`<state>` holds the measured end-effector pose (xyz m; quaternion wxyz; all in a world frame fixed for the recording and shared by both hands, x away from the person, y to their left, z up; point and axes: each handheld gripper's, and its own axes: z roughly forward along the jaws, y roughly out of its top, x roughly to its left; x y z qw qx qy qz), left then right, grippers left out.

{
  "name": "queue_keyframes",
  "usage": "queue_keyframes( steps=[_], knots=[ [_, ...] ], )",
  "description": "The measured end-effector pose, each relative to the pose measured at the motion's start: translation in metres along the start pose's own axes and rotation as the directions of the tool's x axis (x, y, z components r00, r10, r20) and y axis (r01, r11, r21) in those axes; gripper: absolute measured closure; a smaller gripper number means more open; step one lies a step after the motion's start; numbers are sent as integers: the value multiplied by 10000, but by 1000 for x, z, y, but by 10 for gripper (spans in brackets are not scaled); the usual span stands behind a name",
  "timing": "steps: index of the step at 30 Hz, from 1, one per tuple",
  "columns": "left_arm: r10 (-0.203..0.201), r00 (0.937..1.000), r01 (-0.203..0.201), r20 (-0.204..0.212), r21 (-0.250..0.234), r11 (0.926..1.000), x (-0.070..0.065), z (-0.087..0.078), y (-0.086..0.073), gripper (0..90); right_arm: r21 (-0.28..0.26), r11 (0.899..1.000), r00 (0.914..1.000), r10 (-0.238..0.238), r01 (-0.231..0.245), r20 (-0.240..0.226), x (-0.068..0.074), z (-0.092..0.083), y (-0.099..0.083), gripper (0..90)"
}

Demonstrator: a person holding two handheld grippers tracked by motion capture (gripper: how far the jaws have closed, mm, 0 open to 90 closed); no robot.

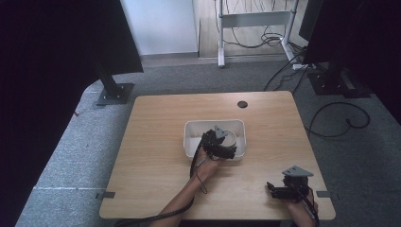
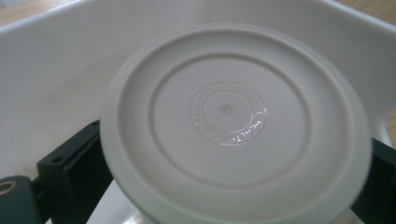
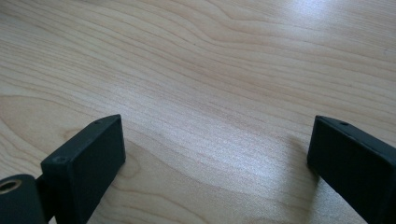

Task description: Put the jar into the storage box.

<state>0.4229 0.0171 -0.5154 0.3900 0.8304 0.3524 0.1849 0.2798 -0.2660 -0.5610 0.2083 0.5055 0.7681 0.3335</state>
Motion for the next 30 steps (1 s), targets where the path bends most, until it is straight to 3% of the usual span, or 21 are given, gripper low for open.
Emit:
queue_keyframes(
  steps=[30],
  knots=[
    [629,9978,-626,207,-166,9979,4,-30,-4,45,9,10000,10000,-17,17,-30,0,0,0,39]
  ],
)
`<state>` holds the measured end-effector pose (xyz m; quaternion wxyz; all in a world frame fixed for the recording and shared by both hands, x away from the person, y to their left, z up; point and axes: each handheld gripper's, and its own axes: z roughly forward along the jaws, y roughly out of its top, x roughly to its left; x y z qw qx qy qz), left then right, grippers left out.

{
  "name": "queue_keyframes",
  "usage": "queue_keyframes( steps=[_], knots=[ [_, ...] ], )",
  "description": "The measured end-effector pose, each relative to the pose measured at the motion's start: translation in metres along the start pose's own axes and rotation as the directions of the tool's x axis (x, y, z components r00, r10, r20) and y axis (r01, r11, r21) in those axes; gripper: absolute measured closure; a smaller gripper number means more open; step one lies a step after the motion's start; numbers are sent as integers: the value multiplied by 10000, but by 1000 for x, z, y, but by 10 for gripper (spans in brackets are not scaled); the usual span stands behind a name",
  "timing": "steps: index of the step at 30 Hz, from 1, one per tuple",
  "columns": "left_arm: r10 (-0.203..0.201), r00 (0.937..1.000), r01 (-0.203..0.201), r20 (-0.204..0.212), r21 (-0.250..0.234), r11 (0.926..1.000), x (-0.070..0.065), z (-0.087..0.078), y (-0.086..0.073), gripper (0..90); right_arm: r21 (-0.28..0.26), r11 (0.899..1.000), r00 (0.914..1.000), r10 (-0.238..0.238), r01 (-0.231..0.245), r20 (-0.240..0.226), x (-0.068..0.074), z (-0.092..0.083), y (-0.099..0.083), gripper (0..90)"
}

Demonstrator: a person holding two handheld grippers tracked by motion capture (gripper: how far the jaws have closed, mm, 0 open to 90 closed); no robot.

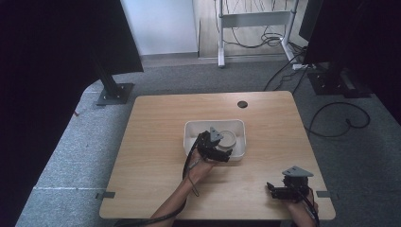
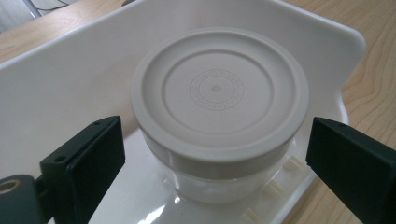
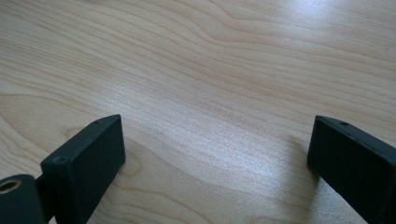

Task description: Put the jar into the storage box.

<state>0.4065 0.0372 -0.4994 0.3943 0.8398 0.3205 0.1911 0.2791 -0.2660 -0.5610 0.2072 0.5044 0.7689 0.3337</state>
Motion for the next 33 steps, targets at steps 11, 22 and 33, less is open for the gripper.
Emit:
queue_keyframes(
  steps=[11,22,33],
  knots=[
    [117,9999,-115,123,-119,9999,3,-12,-1,47,7,10000,10000,13,-13,1,0,0,0,39],
    [104,9998,-99,174,-268,9996,9,-23,-4,48,3,10000,10000,7,-7,3,0,0,0,39],
    [51,9991,-34,424,-412,9991,10,-36,-8,50,4,10000,10000,10,-10,1,0,0,0,39]
  ],
)
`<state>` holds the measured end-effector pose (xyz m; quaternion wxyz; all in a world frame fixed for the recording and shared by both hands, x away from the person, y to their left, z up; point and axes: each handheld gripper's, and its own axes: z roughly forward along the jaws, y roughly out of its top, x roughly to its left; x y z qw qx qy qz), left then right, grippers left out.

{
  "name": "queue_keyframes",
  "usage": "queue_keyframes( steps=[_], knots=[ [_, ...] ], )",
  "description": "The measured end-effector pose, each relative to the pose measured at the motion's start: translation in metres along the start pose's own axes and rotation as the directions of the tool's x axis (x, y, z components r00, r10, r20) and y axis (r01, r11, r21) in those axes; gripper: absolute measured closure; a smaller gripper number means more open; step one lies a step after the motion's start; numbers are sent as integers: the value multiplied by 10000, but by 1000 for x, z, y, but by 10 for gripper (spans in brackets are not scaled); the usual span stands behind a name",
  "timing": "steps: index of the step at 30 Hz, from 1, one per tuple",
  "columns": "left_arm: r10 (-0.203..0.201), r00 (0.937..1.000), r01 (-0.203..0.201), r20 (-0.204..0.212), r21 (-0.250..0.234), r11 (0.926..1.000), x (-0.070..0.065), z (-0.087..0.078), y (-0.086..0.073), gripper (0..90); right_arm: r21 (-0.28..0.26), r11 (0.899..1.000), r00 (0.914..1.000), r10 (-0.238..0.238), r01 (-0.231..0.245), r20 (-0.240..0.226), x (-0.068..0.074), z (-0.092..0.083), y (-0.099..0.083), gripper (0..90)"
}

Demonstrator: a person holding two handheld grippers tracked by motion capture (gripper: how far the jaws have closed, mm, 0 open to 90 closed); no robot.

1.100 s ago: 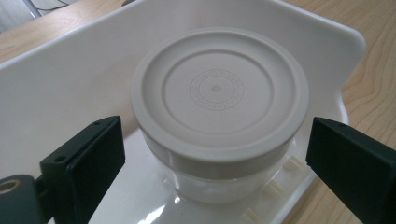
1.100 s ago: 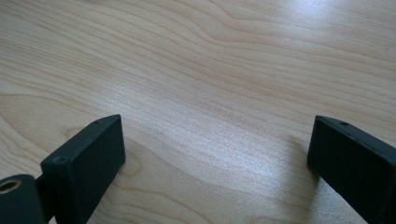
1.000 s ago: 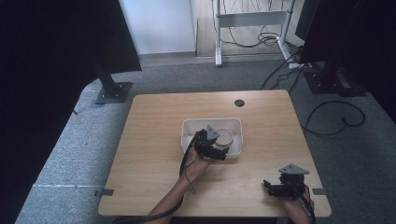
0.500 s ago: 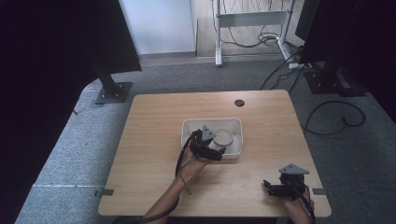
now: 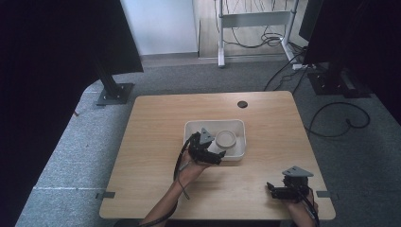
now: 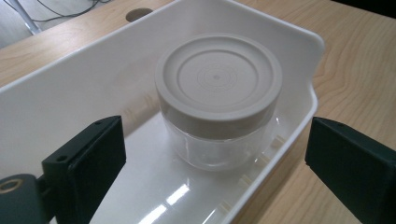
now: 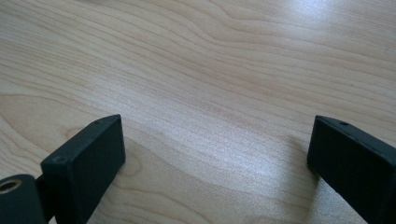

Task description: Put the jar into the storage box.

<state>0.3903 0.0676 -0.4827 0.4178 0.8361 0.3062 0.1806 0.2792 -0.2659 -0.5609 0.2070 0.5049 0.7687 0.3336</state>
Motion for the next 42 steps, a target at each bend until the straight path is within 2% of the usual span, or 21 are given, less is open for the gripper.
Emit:
queue_keyframes(
  steps=[24,42],
  knots=[
    [102,9997,-96,218,-297,9995,6,-33,-11,50,-2,10000,10000,-3,3,1,0,0,0,39],
    [159,9999,-159,2,-409,9990,14,-49,-26,51,-2,10000,10000,-3,3,1,0,0,0,39]
  ],
)
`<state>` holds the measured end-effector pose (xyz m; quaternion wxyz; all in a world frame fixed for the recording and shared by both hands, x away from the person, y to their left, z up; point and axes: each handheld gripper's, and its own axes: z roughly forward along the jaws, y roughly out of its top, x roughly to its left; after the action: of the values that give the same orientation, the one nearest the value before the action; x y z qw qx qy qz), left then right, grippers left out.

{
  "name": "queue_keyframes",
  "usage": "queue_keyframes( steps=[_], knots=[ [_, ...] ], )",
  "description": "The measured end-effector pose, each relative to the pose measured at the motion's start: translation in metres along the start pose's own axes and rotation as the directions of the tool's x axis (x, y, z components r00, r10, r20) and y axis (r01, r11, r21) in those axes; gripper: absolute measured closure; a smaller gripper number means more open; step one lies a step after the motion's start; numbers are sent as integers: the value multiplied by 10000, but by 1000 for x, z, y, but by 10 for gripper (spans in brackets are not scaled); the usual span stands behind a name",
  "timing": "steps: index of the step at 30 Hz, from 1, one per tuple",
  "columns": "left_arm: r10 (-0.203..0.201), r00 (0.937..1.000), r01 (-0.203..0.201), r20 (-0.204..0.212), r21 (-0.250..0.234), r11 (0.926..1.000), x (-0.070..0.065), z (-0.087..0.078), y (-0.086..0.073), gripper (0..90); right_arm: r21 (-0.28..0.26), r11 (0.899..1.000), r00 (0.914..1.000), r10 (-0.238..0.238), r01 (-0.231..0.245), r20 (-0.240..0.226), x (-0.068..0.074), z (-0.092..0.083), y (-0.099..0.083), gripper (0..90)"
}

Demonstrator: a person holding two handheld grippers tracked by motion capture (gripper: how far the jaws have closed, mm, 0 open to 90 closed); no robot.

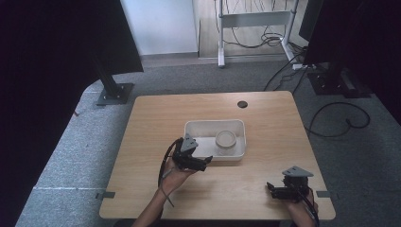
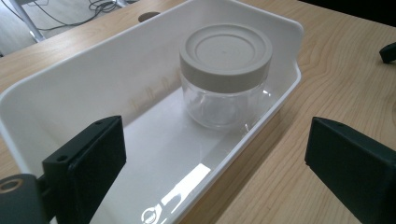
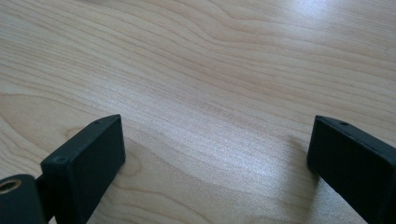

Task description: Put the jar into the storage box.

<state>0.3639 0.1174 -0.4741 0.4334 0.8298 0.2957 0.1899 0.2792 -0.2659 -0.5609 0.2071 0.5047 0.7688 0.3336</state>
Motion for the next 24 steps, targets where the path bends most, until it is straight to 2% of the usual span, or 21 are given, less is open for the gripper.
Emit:
queue_keyframes(
  steps=[24],
  knots=[
    [-289,9994,282,-192,-354,9990,10,-23,-28,52,-3,10000,10000,-4,4,4,0,0,0,39]
  ],
)
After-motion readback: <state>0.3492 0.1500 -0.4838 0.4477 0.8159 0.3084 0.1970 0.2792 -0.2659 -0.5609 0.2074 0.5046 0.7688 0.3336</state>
